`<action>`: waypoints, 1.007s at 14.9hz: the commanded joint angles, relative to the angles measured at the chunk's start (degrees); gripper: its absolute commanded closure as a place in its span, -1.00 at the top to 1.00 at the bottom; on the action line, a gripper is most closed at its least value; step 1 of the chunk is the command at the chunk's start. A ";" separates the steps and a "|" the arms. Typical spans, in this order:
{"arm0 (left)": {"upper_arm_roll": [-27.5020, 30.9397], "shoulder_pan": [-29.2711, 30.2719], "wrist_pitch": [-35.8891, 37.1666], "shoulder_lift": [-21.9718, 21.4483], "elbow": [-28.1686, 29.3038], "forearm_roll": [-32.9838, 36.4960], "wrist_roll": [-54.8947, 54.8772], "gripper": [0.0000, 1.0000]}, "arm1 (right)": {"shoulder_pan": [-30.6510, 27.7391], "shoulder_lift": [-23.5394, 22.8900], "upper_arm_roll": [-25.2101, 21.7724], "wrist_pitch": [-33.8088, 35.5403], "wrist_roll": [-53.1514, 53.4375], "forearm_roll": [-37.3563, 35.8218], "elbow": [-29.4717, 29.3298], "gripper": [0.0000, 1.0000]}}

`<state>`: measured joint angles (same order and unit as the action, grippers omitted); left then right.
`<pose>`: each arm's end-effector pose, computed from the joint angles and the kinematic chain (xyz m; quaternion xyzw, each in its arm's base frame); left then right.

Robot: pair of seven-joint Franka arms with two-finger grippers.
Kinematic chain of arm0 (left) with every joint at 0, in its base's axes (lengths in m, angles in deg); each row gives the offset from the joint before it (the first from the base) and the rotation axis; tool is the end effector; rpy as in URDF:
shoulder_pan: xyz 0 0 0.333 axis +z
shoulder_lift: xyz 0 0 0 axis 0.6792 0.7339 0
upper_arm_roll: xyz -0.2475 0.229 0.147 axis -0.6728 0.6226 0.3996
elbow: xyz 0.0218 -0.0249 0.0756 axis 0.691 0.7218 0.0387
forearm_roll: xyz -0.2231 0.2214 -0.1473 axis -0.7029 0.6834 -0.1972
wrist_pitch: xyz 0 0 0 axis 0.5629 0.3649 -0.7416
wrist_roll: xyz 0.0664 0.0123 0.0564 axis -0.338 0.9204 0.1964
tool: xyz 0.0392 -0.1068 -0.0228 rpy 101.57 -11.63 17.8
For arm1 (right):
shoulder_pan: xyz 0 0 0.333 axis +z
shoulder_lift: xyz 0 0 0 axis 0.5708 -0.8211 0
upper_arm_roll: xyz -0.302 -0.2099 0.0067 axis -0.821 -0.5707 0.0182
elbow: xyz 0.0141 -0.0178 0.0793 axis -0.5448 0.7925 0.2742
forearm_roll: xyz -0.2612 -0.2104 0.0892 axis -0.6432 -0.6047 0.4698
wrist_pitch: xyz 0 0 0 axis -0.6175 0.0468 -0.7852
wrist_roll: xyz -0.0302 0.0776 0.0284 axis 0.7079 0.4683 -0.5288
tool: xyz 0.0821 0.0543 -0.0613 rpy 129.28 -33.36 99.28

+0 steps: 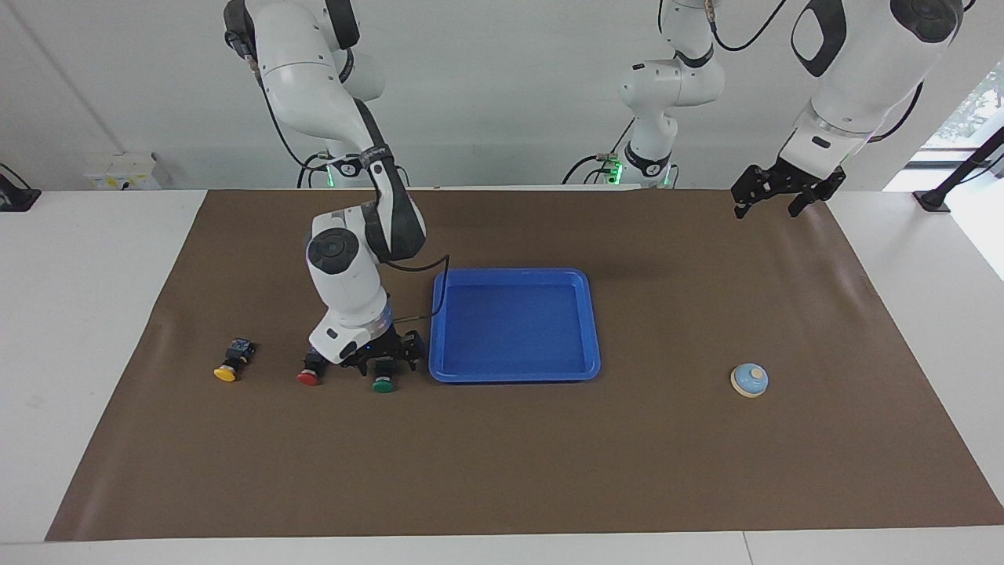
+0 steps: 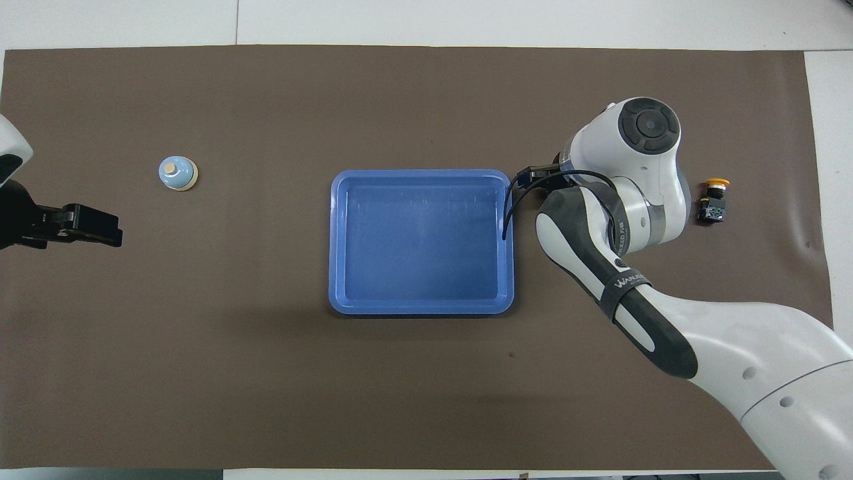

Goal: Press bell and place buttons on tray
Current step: 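Reach the right gripper to the green-capped button and grasp it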

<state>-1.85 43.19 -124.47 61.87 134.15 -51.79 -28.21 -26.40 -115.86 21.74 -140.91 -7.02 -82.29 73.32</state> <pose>0.4735 -0.0345 0.6389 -0.9990 0.0265 0.0373 0.0013 0.6321 0.1505 0.3696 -0.9990 -0.0295 -0.0259 0.0197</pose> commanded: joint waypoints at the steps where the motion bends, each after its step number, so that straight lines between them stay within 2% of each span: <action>1: 0.14 0.03 -0.52 -0.61 0.21 -1.03 0.54 1.00 | -0.14 0.88 0.06 0.30 0.57 -1.59 2.40 1.00; 4: 0.14 0.12 -0.52 -0.61 0.21 -1.03 0.54 1.00 | -0.23 1.24 0.06 0.48 0.57 -1.51 3.73 1.00; 6: 0.14 0.03 -0.52 -0.61 0.21 -1.03 0.54 1.00 | -0.23 1.59 0.06 0.65 0.57 -1.60 4.43 0.81; 7: 0.14 0.03 -0.52 -0.61 0.21 -1.03 0.54 1.00 | -0.23 1.68 0.06 1.17 0.57 -1.60 4.35 0.58; 9: 0.14 0.12 -0.52 -0.69 0.21 -1.03 0.54 1.00 | -0.23 1.68 -0.03 3.45 0.74 -1.51 3.73 -0.25; 11: 0.14 0.12 -0.52 -0.61 0.21 -1.03 0.54 1.00 | -0.14 1.68 0.06 3.99 1.44 -1.42 3.64 -0.99; 15: 0.14 0.12 -0.52 -0.70 0.21 -1.03 0.54 1.00 | -0.14 1.77 0.15 4.08 1.97 -1.24 3.47 -1.00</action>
<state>-1.85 43.19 -124.48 61.85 134.13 -51.79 -28.19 -26.41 -114.86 21.53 -137.36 -6.76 -82.98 76.11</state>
